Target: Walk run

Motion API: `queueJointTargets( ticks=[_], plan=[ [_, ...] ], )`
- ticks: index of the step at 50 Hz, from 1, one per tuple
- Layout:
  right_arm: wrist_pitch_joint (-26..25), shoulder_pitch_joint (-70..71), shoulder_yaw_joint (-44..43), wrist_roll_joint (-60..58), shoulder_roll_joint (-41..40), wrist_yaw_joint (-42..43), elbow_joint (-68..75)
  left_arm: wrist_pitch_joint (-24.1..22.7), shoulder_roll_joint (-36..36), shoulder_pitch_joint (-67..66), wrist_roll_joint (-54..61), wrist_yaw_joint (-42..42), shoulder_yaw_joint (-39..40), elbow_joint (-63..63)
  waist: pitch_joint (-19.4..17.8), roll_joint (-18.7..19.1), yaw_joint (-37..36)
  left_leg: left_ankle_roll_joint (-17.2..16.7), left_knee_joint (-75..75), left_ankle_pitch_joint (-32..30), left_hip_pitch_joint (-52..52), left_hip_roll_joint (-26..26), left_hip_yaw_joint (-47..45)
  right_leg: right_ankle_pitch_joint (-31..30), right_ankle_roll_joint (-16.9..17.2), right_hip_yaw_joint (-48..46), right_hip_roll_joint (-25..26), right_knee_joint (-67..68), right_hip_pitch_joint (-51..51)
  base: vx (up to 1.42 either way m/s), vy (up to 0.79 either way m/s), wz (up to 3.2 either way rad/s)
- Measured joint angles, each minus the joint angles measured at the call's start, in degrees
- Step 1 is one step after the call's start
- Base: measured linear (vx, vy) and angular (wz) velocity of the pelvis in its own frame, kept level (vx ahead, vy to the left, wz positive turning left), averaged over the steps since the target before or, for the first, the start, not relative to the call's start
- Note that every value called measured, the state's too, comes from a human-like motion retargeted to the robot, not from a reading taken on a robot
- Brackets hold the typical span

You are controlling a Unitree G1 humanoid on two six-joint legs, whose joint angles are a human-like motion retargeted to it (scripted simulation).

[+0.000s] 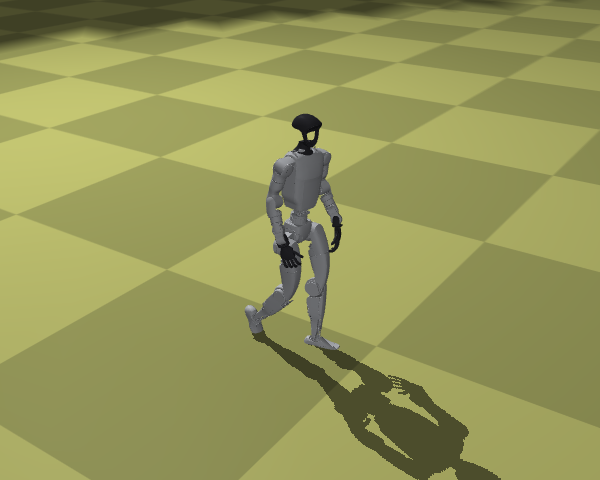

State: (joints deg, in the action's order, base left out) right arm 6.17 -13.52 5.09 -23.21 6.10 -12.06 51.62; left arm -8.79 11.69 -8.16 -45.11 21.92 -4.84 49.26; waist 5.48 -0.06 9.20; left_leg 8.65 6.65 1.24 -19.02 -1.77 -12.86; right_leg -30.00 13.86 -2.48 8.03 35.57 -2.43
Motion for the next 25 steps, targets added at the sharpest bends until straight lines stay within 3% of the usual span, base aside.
queueJointTargets(
  ticks=[5, 9, 14, 21, 25],
  plan=[
    [0.6, 1.1, -0.7, -8.2, 1.1, 5.3, -5.5, 0.0, 0.1, 0.3, -0.5, 2.3, -1.2, 2.7, -1.4, 2.9, 0.3, -0.9, -1.3, 3.7, 5.7, 1.8, -0.9, 14.4, -3.8, -0.4, -1.1, 5.3, -9.3, 0.7, -0.05, 0.01],
    [3.1, 0.4, -0.6, -4.8, 1.4, 8.1, -8.0, 0.7, -1.0, -1.1, 0.7, 0.2, -1.2, 3.3, -2.6, 3.9, 3.3, -0.8, -2.7, 6.1, 10.4, 0.2, 1.4, 23.5, -6.4, -3.7, -6.9, -3.0, -14.8, 0.6, -0.05, 0.6],
    [4.6, -0.4, -0.6, -3.2, 1.4, 8.8, -8.6, 1.3, -2.2, -2.5, 3.9, -1.1, -0.6, 4.4, -3.8, 1.4, 5.1, -1.1, -3.8, 9.7, 17.0, -4.0, 2.5, 25.2, -6.5, -4.9, -14.6, -22.0, -18.3, 0.66, -0.16, 0.35],
    [3.2, -1.4, -1.5, -2.0, 0.0, 8.5, -8.1, 2.2, -2.4, -2.5, 1.7, 0.2, 0.3, 4.6, -3.5, 2.6, 6.9, -3.3, -3.9, 13.8, 23.7, -2.5, 5.1, 27.4, -7.1, -4.7, -14.1, -39.1, -23.3, 0.66, -0.24, 0.32],
    [4.1, -1.2, -2.5, 1.1, -0.8, 7.3, -7.9, 1.8, -2.1, -2.5, -0.5, 0.4, -0.4, 4.7, -2.4, 3.1, 8.8, -5.3, -1.7, 13.7, 25.8, -1.9, 7.1, 24.6, -13.5, -7.1, -13.8, -34.5, -22.7, 0.83, -0.39, 0.64]
  ],
)
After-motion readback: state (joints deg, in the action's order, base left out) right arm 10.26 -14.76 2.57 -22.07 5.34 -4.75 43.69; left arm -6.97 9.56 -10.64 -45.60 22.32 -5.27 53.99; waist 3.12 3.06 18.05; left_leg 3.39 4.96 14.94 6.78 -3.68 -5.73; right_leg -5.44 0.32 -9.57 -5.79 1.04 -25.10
